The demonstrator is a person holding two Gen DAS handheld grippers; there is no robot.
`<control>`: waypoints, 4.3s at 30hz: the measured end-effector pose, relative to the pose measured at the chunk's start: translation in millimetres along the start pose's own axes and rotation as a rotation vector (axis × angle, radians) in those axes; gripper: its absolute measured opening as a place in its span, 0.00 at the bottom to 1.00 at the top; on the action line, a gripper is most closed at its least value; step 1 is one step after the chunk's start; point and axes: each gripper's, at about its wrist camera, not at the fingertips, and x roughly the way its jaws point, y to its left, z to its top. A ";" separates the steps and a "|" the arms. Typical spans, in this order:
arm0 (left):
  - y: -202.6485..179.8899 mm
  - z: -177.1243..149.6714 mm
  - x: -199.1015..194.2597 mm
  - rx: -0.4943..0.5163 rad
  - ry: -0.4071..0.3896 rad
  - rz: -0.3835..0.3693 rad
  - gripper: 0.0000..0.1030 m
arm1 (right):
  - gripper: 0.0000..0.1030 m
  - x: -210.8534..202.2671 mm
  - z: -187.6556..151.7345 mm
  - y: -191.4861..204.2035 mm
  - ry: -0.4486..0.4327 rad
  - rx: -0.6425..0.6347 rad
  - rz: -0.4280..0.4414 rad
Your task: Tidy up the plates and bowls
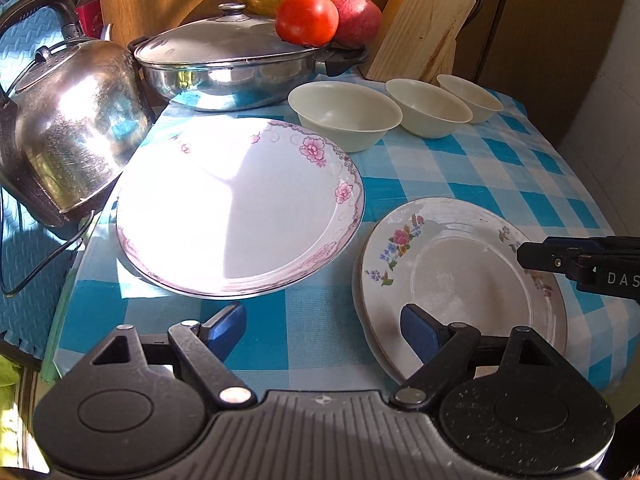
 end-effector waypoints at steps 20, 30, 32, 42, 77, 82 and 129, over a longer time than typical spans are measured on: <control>66.9 7.7 -9.5 -0.168 -0.062 0.128 0.78 | 0.51 35.5 43.0 58.8 -0.034 -0.056 0.093; 92.6 31.2 9.0 -0.220 -0.040 0.172 0.77 | 0.52 72.0 66.5 79.9 -0.017 -0.065 0.117; 96.4 36.5 16.8 -0.230 -0.018 0.168 0.76 | 0.53 80.7 70.8 77.3 0.000 -0.037 0.133; 84.5 55.2 44.2 -0.183 0.011 0.177 0.66 | 0.36 109.7 71.7 90.2 0.062 -0.098 0.116; 83.0 54.9 60.5 -0.151 -0.022 0.190 0.93 | 0.39 125.4 72.9 97.8 0.075 -0.143 0.170; 79.7 54.9 56.0 -0.160 -0.040 0.173 0.75 | 0.35 123.6 70.6 99.5 0.050 -0.135 0.162; 65.0 51.4 51.0 -0.065 -0.151 0.291 0.68 | 0.35 110.4 65.9 98.3 -0.030 -0.105 0.167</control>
